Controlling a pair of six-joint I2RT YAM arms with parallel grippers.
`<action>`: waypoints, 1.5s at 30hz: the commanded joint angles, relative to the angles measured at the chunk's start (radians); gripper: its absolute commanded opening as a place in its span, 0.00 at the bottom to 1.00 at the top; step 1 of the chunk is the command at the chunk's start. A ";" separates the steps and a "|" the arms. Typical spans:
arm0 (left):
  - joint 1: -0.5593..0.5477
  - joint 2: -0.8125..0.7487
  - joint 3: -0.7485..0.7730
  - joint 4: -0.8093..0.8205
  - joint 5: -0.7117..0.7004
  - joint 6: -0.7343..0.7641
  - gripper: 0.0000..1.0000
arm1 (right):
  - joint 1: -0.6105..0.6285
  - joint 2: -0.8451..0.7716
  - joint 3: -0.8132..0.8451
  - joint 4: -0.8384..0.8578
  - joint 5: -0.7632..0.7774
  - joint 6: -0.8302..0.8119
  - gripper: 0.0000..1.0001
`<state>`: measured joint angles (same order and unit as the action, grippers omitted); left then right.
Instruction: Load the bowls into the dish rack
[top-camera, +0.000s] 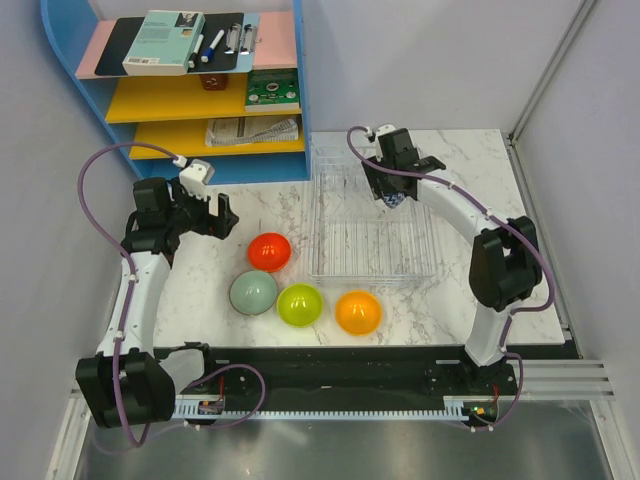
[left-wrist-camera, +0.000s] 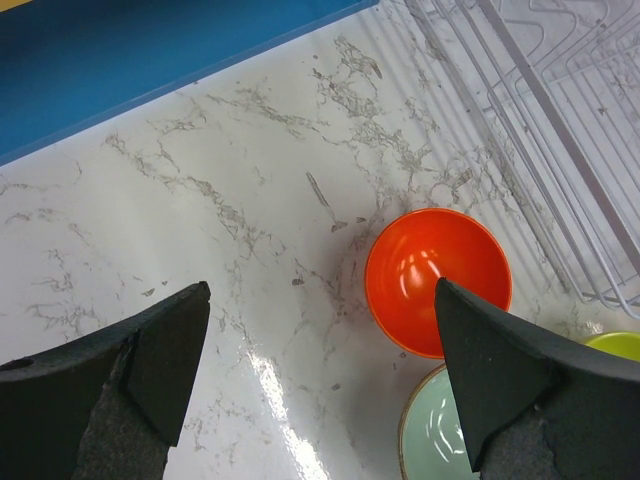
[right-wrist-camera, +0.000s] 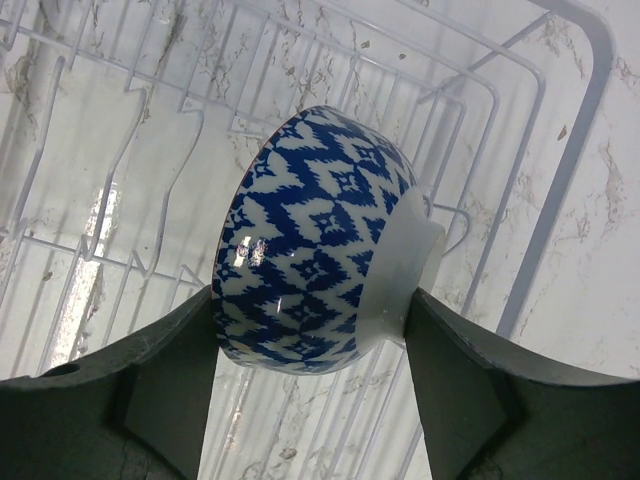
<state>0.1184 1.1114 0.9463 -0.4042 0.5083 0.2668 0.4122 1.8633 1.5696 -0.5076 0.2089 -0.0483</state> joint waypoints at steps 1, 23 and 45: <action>0.007 -0.018 -0.004 0.036 0.024 0.025 1.00 | 0.007 0.016 -0.019 0.066 -0.055 0.022 0.00; 0.010 0.004 -0.001 0.007 0.049 0.064 1.00 | 0.025 0.042 0.044 0.008 -0.042 -0.021 0.92; 0.007 0.010 -0.138 -0.440 0.153 0.640 0.97 | 0.030 -0.260 0.078 -0.080 -0.086 -0.140 0.98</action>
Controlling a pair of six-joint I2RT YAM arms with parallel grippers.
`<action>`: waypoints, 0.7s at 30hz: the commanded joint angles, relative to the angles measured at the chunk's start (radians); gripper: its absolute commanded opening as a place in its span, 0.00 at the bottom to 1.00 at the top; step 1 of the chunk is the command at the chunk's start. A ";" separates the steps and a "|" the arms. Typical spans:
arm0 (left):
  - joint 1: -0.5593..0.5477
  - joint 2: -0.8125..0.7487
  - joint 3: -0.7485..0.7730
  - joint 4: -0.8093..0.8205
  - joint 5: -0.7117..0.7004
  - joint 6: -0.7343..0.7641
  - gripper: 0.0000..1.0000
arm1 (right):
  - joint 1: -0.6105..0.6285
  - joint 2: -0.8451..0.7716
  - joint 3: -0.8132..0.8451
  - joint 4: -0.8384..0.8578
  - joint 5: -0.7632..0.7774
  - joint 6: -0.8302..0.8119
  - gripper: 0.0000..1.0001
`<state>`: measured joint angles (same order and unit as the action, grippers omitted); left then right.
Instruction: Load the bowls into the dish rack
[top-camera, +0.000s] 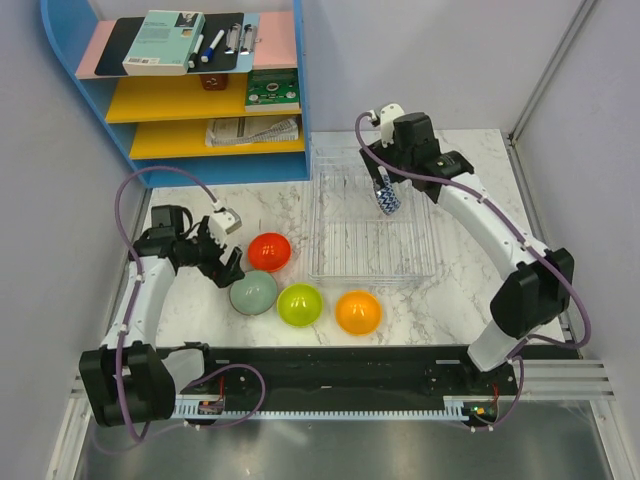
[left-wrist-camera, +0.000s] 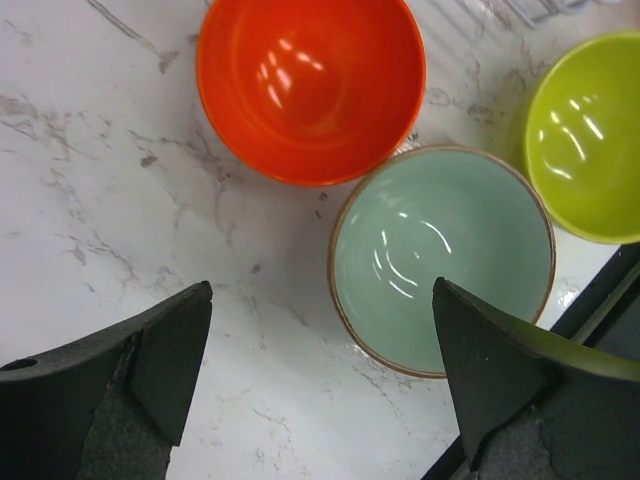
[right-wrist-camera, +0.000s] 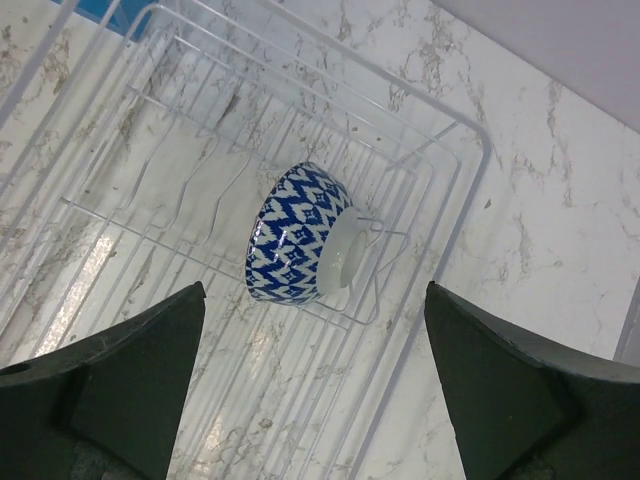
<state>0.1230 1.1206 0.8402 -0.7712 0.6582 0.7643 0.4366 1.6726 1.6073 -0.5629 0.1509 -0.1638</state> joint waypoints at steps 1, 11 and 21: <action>0.003 0.025 -0.038 -0.073 -0.006 0.148 0.94 | 0.005 -0.079 0.042 -0.028 -0.039 -0.023 0.98; 0.003 0.238 -0.058 -0.001 -0.012 0.164 0.83 | 0.005 -0.119 0.054 -0.061 -0.125 0.017 0.98; 0.003 0.303 -0.055 0.029 0.001 0.150 0.23 | 0.005 -0.123 0.054 -0.071 -0.149 0.038 0.98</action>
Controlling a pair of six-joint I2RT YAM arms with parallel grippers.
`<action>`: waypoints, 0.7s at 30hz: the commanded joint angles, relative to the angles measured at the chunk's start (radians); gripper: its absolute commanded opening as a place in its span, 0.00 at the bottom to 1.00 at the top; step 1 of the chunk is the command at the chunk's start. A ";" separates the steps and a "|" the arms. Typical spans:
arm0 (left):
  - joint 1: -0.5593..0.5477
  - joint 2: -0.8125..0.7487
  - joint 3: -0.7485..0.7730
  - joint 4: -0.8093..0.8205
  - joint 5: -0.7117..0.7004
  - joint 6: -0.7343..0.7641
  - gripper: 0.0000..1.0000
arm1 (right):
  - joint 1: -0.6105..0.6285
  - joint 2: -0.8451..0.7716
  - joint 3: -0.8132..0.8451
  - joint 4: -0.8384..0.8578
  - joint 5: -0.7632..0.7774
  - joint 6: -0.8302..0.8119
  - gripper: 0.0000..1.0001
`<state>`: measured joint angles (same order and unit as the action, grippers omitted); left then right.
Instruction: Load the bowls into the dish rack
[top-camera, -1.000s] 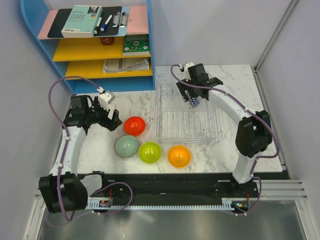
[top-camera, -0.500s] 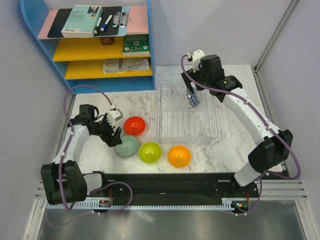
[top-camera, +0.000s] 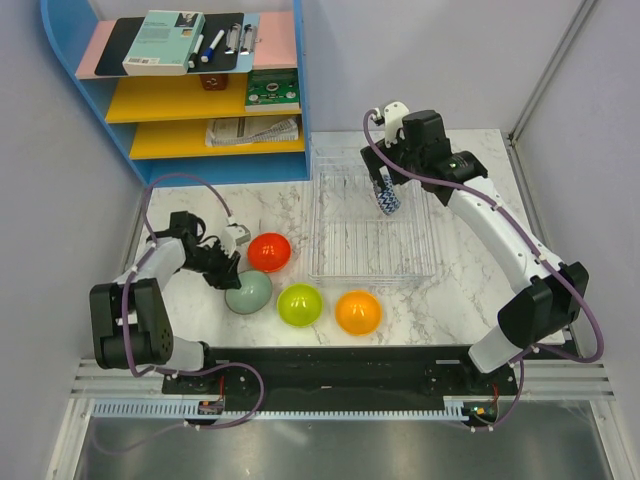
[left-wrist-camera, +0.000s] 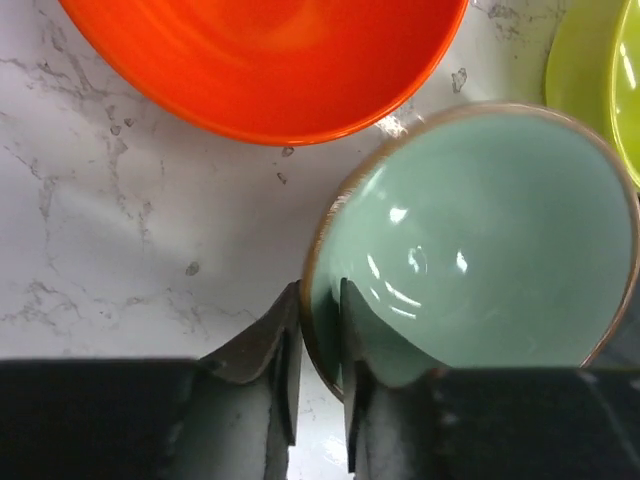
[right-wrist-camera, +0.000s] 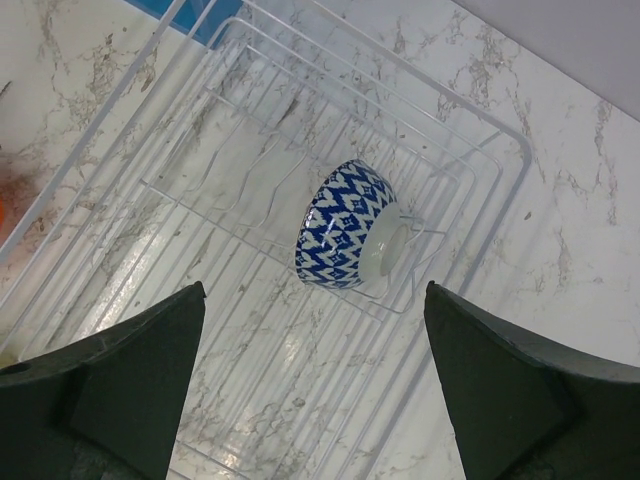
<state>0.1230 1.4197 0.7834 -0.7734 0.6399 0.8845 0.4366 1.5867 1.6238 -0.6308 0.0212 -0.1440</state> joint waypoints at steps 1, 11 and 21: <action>0.003 0.002 0.002 0.031 0.020 0.030 0.19 | 0.005 -0.036 0.038 -0.003 -0.018 0.020 0.98; 0.006 -0.080 0.040 -0.081 0.056 0.096 0.02 | 0.004 -0.045 0.054 -0.017 -0.185 0.096 0.98; 0.000 -0.196 0.401 -0.286 0.309 0.077 0.02 | -0.004 -0.051 -0.016 0.069 -0.681 0.280 0.98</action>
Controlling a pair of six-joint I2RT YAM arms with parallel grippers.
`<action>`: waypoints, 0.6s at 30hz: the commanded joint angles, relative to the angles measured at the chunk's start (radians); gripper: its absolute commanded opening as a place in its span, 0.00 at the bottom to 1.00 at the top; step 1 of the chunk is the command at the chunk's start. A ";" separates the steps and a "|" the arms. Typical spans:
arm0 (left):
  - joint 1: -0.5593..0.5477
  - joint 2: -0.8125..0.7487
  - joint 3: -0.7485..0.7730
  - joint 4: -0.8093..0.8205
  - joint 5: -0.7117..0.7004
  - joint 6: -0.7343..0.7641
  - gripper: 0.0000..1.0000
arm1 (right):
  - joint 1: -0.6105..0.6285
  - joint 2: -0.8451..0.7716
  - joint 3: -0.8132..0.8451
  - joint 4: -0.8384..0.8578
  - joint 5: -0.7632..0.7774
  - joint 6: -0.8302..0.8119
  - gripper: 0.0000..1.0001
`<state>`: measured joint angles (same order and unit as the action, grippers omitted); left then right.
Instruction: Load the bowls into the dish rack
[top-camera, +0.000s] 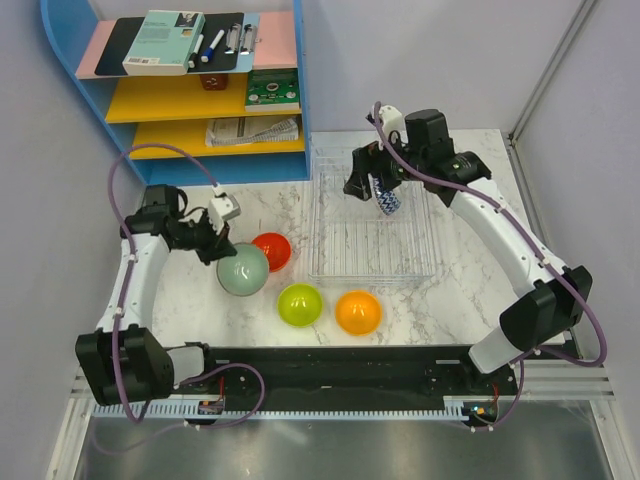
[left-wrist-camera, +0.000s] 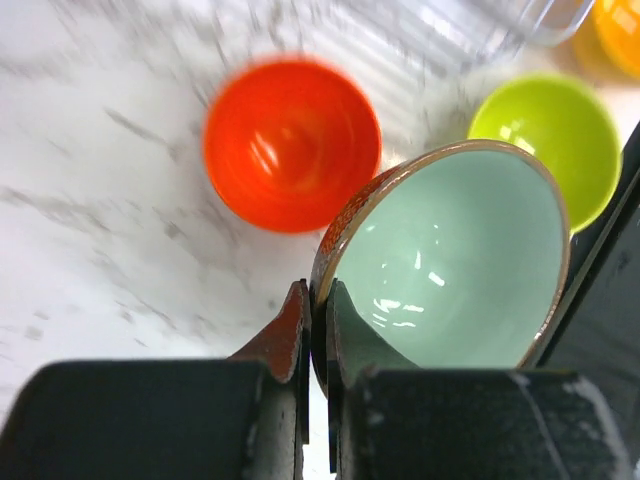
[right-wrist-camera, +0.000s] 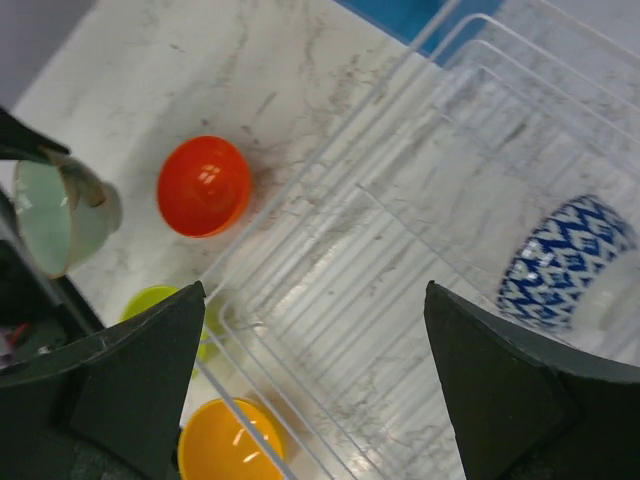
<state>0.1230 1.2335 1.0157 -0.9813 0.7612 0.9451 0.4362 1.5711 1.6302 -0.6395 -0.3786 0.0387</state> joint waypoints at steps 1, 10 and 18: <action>-0.011 0.012 0.200 -0.091 0.208 0.008 0.02 | -0.007 -0.033 -0.032 0.089 -0.320 0.128 0.98; -0.157 0.175 0.324 0.238 0.349 -0.274 0.02 | -0.024 -0.017 -0.266 0.595 -0.716 0.476 0.98; -0.258 0.221 0.320 0.685 0.323 -0.583 0.02 | -0.065 0.072 -0.467 1.336 -0.776 1.068 0.98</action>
<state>-0.0891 1.4403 1.3003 -0.5842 1.0061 0.5789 0.3931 1.6054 1.2129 0.1772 -1.0718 0.7658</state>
